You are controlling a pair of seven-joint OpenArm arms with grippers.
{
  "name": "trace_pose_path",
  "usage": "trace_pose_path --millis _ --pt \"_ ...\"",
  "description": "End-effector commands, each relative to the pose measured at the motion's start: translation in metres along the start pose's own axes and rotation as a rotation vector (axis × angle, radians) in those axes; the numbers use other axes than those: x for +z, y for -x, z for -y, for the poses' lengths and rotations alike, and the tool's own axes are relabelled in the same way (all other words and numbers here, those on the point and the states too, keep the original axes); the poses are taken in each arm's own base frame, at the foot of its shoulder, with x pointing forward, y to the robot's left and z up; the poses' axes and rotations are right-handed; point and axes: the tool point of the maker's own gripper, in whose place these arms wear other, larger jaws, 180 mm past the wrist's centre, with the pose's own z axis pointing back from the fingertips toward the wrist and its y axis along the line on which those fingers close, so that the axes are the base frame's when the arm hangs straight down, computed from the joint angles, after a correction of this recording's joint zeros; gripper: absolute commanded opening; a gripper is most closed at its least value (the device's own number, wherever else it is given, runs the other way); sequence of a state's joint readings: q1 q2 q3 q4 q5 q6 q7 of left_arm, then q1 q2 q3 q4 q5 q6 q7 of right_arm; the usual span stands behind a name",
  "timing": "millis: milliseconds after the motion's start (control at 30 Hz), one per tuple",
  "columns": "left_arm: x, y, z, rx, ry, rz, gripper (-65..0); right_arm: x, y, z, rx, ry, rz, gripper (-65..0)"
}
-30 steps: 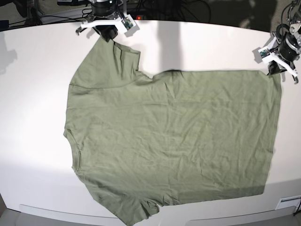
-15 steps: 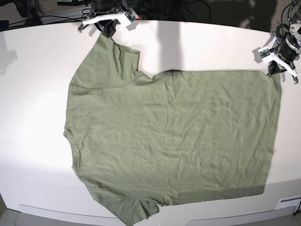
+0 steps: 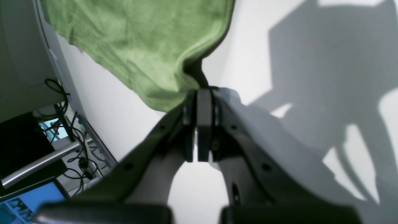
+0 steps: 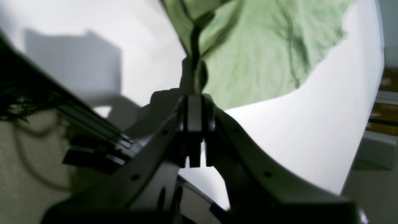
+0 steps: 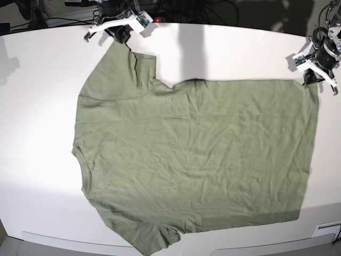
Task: Fold the T-shirt properly
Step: 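Lift the shoulder edge and pull it over the shirt toward the hem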
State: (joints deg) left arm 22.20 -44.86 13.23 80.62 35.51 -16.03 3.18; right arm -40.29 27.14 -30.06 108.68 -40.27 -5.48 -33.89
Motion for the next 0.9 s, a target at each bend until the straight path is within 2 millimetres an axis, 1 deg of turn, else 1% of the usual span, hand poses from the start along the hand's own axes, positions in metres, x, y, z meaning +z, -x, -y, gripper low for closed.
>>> trace_pose_path --millis 0,133,233,400,533,700,867 --pt "0.002 0.0 0.015 -0.001 0.068 0.004 -65.0 0.005 -0.01 0.007 -0.004 0.012 0.03 -65.0" --pt "0.002 0.001 0.015 -0.004 0.068 0.003 -65.0 0.014 -0.027 0.017 -0.019 -0.004 0.061 -65.0" --pt "0.002 0.005 0.014 -0.024 0.066 -0.018 -65.0 0.019 -0.035 0.024 -0.033 0.006 0.08 -65.0" --pt "0.003 0.009 0.012 -0.028 0.063 -0.035 -65.0 0.021 -0.039 0.028 -0.041 0.012 0.089 -65.0" --pt "0.002 0.009 0.011 -0.028 0.061 -0.036 -65.0 0.019 -0.038 0.033 -0.025 0.024 0.095 -65.0" --pt "0.002 0.01 0.008 -0.033 0.056 -0.037 -65.0 0.011 -0.046 0.043 -0.056 0.033 0.115 -65.0" --pt "-0.001 0.008 -0.006 -0.033 0.028 -0.033 -65.0 0.002 -0.057 0.052 -0.077 0.024 0.139 -65.0"
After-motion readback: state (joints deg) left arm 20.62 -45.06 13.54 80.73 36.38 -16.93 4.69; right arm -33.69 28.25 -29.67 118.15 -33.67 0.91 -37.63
